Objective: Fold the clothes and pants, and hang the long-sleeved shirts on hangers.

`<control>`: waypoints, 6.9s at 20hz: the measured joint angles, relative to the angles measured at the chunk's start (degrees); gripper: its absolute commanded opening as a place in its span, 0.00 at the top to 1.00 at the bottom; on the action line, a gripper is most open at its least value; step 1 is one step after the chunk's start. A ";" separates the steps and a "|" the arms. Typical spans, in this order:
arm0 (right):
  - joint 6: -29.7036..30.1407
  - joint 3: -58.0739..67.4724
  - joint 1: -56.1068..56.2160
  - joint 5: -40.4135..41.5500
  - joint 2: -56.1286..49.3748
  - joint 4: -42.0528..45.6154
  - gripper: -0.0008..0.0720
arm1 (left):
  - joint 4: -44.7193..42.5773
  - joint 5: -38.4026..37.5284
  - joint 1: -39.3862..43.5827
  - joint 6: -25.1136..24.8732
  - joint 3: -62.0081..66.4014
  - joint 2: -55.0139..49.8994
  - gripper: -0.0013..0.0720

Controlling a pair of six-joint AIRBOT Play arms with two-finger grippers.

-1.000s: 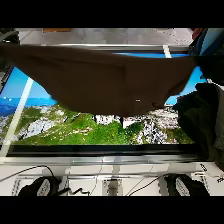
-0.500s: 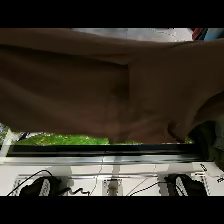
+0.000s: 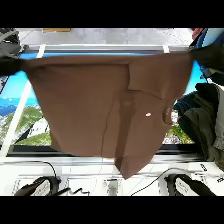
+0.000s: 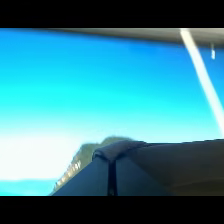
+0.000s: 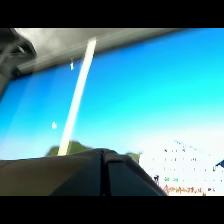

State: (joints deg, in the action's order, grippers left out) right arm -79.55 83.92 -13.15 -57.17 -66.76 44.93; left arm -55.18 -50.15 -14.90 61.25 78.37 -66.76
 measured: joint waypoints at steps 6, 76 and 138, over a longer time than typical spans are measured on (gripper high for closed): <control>-0.57 0.00 6.51 12.26 -20.17 -0.11 0.97 | 0.35 11.19 5.51 -4.24 0.00 -18.36 0.96; 10.27 -69.11 4.33 21.55 3.45 -16.26 0.97 | -3.65 -10.54 -14.14 3.87 -36.94 -3.61 0.11; 5.25 -9.27 13.09 5.73 -22.08 23.41 0.97 | -24.87 9.18 6.12 13.49 -18.08 -13.27 0.28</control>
State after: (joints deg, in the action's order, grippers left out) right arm -74.30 74.65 -0.05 -51.44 -88.84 68.34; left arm -80.05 -40.97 -8.78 74.74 60.29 -80.03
